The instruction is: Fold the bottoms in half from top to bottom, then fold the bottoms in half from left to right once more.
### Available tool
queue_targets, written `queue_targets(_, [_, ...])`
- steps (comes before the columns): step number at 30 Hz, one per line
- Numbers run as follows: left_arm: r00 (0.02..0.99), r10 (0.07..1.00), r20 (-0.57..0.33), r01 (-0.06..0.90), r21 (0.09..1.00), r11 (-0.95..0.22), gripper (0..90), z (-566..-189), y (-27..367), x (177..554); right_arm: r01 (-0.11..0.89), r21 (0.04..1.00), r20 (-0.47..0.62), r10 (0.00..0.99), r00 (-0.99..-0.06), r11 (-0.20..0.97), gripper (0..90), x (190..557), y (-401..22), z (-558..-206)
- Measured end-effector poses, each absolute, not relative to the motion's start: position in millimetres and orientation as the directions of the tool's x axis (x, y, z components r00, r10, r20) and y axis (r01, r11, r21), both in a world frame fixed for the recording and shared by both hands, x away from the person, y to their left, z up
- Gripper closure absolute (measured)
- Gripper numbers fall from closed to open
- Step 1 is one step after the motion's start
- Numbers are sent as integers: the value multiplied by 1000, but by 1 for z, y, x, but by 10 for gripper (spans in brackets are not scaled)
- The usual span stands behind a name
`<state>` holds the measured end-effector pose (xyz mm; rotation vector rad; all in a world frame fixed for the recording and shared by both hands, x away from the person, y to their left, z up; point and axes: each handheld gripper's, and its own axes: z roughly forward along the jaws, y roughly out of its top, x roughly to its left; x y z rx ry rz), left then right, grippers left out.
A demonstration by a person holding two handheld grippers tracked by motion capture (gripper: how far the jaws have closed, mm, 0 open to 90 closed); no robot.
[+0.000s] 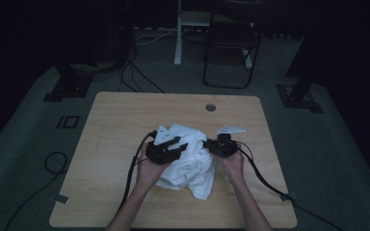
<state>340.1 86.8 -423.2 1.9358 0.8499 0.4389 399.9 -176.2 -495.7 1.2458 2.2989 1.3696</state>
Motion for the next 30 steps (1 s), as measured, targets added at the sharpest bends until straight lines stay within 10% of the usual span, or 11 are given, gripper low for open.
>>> queue_targets(30, [633, 766, -110, 504, 810, -300, 558, -493, 94, 346, 541, 785, 142, 762, -631, 302, 744, 424, -174, -488])
